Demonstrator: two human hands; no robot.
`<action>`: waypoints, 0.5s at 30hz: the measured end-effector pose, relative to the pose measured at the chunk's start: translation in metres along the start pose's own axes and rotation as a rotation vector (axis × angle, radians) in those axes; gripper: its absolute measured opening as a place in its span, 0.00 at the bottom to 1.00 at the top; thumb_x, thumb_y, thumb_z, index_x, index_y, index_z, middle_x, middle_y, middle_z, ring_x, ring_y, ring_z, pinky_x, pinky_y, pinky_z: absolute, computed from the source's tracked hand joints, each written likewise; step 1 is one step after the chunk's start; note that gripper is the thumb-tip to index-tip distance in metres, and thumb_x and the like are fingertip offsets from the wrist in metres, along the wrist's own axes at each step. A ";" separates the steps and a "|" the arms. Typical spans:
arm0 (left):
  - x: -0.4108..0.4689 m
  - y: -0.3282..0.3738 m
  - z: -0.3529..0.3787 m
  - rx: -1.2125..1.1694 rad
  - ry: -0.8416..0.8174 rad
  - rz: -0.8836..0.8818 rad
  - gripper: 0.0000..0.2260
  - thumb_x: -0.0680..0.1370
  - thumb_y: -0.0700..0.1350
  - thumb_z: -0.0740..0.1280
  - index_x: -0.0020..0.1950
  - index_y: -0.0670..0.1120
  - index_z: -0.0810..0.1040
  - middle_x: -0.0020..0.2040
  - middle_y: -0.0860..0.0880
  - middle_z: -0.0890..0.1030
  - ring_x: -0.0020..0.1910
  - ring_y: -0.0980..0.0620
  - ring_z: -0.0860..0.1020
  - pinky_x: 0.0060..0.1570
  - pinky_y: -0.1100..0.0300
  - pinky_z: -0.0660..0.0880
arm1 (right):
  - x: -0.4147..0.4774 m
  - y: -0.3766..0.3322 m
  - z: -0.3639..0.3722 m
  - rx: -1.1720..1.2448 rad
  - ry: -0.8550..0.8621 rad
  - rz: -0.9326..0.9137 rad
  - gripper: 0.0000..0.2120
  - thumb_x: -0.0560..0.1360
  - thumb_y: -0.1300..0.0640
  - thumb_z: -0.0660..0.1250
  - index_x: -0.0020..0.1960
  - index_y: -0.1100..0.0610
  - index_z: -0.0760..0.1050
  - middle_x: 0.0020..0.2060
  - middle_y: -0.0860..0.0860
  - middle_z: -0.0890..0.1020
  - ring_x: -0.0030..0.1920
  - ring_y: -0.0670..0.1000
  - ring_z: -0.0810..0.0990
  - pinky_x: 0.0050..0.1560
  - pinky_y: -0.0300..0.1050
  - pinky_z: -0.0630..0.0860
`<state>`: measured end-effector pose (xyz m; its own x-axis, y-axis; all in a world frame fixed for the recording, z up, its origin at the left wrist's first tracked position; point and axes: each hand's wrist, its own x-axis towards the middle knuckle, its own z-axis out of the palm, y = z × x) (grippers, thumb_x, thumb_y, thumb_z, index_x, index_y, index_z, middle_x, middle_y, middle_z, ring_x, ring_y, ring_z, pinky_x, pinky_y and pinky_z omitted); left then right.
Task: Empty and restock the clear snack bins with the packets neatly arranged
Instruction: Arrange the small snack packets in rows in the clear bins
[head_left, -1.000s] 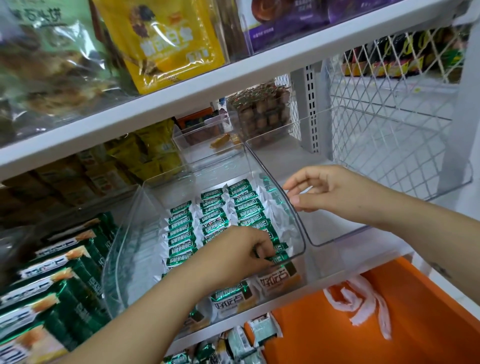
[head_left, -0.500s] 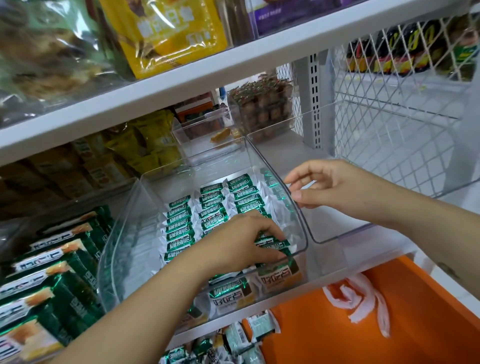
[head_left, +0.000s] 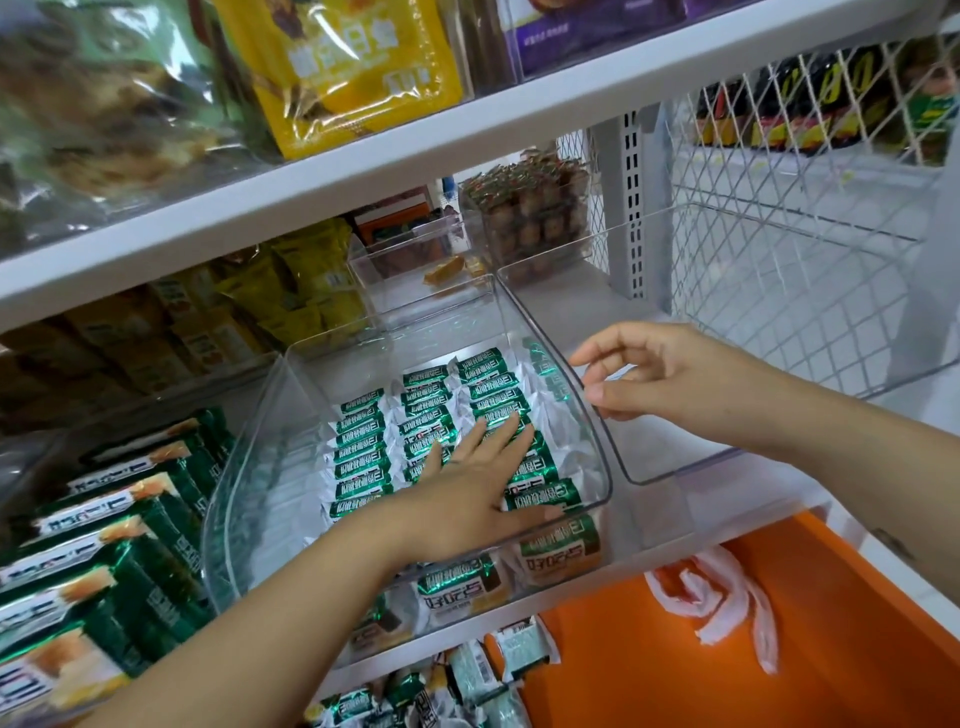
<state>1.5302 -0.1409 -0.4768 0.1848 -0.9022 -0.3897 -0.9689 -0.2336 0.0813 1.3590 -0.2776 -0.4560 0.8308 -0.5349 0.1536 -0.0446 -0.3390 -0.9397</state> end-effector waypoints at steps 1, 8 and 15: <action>0.001 -0.002 0.001 0.000 -0.029 -0.007 0.37 0.77 0.65 0.54 0.76 0.57 0.34 0.76 0.57 0.33 0.75 0.53 0.32 0.73 0.40 0.37 | 0.000 0.000 0.000 0.001 -0.001 0.002 0.09 0.72 0.58 0.70 0.50 0.48 0.77 0.39 0.43 0.81 0.40 0.44 0.81 0.53 0.47 0.79; 0.012 -0.008 0.001 0.067 -0.057 -0.017 0.38 0.76 0.68 0.52 0.75 0.58 0.31 0.75 0.59 0.32 0.75 0.53 0.33 0.72 0.38 0.34 | 0.000 0.000 0.005 -0.013 0.005 0.011 0.10 0.73 0.58 0.70 0.51 0.46 0.76 0.39 0.41 0.82 0.38 0.42 0.81 0.51 0.46 0.79; 0.004 -0.005 -0.005 0.026 0.084 -0.015 0.37 0.76 0.66 0.58 0.78 0.57 0.44 0.79 0.53 0.44 0.78 0.47 0.45 0.73 0.35 0.44 | -0.017 -0.010 0.015 -0.253 0.137 0.046 0.07 0.76 0.55 0.67 0.52 0.47 0.75 0.47 0.48 0.79 0.44 0.50 0.80 0.51 0.42 0.74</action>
<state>1.5364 -0.1455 -0.4744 0.2112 -0.9262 -0.3122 -0.9698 -0.2385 0.0515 1.3538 -0.2537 -0.4542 0.7429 -0.6479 0.1683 -0.2321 -0.4851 -0.8431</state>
